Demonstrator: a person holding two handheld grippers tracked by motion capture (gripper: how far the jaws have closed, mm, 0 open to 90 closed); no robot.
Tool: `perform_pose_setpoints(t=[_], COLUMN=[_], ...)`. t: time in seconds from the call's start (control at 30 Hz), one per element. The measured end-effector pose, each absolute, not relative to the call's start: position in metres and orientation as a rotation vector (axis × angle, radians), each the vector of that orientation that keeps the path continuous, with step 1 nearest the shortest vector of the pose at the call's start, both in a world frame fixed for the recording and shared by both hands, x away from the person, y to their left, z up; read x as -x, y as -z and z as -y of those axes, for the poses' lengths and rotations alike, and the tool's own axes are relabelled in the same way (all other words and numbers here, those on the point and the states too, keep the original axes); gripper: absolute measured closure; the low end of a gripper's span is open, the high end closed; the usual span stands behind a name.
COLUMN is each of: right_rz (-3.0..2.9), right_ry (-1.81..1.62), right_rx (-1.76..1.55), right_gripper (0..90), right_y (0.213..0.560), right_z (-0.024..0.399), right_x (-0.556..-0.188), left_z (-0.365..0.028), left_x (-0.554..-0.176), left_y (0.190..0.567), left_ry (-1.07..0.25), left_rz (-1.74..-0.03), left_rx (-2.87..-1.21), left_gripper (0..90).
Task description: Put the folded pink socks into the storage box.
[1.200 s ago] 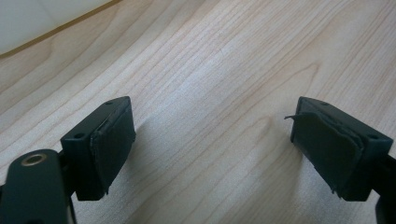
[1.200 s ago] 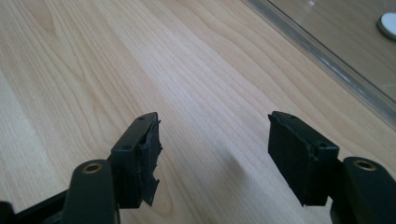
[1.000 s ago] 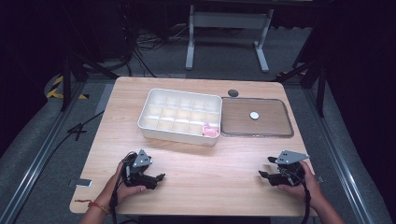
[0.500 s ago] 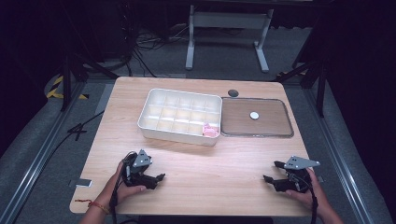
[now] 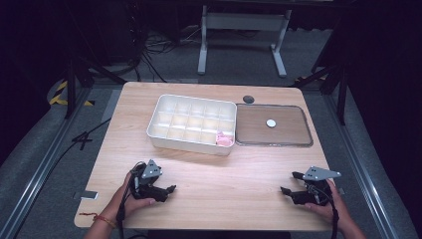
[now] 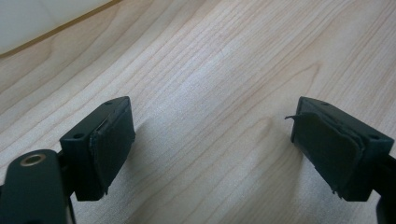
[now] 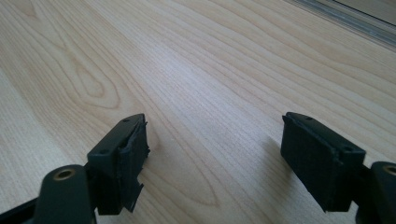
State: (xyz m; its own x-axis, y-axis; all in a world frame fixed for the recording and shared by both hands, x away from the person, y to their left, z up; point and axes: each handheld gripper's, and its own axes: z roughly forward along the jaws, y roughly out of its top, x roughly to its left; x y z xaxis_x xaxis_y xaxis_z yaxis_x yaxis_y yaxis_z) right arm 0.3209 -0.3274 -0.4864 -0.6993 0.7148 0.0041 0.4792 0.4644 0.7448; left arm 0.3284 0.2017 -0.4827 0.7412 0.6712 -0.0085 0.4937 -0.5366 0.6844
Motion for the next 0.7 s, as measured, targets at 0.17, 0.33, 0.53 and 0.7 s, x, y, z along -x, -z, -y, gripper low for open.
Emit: perform_pose_setpoints(t=[0.17,0.33,0.53,0.7], right_rz=[-2.413,-2.413,-2.415,-2.415], right_ry=[-1.083,-1.083,-1.082,-1.082], right_rx=[-1.009,-1.010,-1.008,-1.008], right_gripper=[22.3,22.3,22.2,22.2], right_y=[0.4866,0.4866,0.4865,0.4865], right_z=[0.3276,0.3276,0.3277,0.3277], right_x=[-0.3221,-0.3221,-0.3223,-0.3223], left_z=[-0.2013,-0.2011,-0.2005,-0.2003], left_x=[-0.3295,-0.3294,-0.3301,-0.3307], left_y=[0.4828,0.4828,0.4826,0.4830], left_ry=[-0.331,-0.332,-0.321,-0.329], left_rz=[-0.865,-0.869,-0.870,-0.863], left_rx=[-2.252,-2.251,-2.255,-2.254], left_gripper=[13.1,12.9,12.2,11.9])
